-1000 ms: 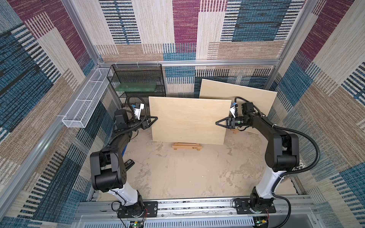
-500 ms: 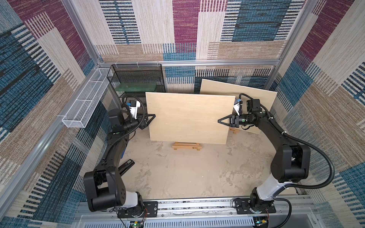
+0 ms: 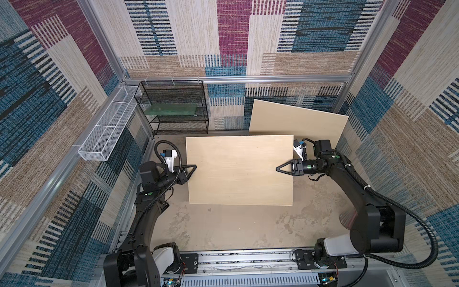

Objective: Disassemble the easel
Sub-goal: Adjust the drawing board at the center of the board.

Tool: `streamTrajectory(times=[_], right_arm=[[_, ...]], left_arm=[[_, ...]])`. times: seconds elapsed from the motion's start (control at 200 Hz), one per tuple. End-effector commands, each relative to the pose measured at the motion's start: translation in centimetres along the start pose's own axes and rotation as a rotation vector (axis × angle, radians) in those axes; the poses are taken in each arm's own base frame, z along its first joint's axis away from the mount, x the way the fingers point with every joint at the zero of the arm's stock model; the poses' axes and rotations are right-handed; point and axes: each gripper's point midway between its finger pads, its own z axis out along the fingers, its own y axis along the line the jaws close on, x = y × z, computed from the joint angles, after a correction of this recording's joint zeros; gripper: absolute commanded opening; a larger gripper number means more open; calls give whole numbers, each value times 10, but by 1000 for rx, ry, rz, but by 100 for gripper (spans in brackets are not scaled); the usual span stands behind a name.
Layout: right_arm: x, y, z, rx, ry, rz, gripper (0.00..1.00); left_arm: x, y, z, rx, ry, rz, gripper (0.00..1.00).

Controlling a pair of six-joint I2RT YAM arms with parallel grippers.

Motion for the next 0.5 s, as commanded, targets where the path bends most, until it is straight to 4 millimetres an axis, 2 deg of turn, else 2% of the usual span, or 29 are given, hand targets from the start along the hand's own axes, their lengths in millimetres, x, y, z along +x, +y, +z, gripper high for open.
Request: streamTrajectory(times=[0.0, 0.24, 0.416, 0.496], right_arm=[[4, -52, -3, 302, 15, -100, 29], [44, -78, 2, 346, 62, 40, 32], [65, -89, 5, 360, 101, 139, 32], [71, -90, 6, 357, 116, 175, 33]], left_arm=[[28, -28, -3, 114, 82, -167, 1], [61, -31, -15, 25, 101, -210, 0], [88, -26, -14, -77, 201, -304, 0], [101, -31, -12, -85, 239, -332, 0]])
